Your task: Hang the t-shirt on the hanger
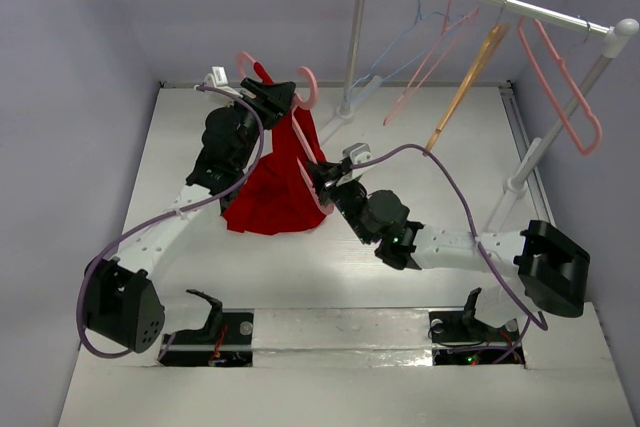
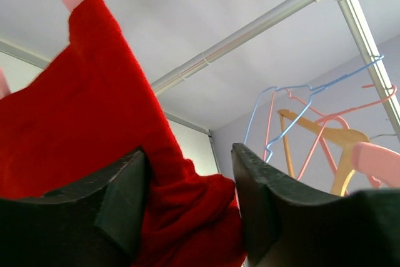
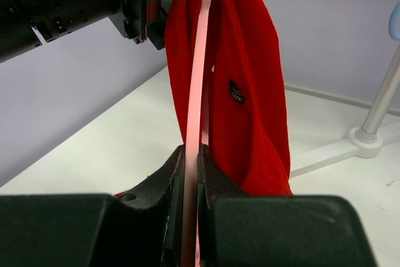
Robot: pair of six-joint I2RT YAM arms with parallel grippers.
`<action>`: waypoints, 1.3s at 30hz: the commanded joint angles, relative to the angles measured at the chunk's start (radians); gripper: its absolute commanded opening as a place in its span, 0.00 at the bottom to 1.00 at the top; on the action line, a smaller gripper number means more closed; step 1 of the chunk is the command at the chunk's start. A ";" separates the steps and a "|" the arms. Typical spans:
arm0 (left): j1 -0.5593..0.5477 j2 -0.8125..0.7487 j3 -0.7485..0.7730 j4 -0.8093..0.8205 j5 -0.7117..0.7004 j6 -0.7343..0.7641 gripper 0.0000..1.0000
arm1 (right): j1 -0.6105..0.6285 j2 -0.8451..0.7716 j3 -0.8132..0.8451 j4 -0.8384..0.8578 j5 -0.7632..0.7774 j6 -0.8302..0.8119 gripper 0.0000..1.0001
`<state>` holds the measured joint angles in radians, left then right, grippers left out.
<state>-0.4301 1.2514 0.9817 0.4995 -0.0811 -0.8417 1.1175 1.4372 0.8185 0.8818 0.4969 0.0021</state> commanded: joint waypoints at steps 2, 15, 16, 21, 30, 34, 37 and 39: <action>-0.007 -0.006 -0.027 0.095 0.037 -0.011 0.43 | 0.021 -0.014 0.036 0.114 -0.096 -0.080 0.00; -0.007 -0.085 -0.110 0.155 0.038 0.004 0.00 | 0.031 -0.023 0.044 0.042 -0.121 -0.070 0.00; -0.007 -0.096 -0.115 0.154 0.037 0.004 0.00 | 0.031 -0.027 0.042 0.031 -0.113 -0.057 0.00; -0.007 -0.170 -0.107 0.111 0.043 0.019 0.00 | 0.031 -0.075 0.031 -0.096 -0.116 -0.004 0.18; 0.051 -0.245 -0.063 0.024 0.141 -0.017 0.00 | 0.031 -0.340 -0.128 -0.249 -0.150 0.110 0.63; 0.073 -0.262 -0.051 0.024 0.197 -0.039 0.00 | -0.025 -0.379 -0.165 -0.349 -0.169 0.134 0.10; 0.082 -0.260 -0.049 0.042 0.256 -0.072 0.00 | -0.095 -0.350 -0.174 -0.376 -0.231 0.162 0.03; 0.091 -0.262 -0.049 0.045 0.288 -0.083 0.00 | -0.140 -0.299 -0.159 -0.395 -0.346 0.167 0.09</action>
<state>-0.3519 1.0229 0.8684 0.4595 0.1184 -0.8886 1.0359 1.0832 0.6582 0.5613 0.2798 0.1406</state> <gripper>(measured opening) 0.214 0.063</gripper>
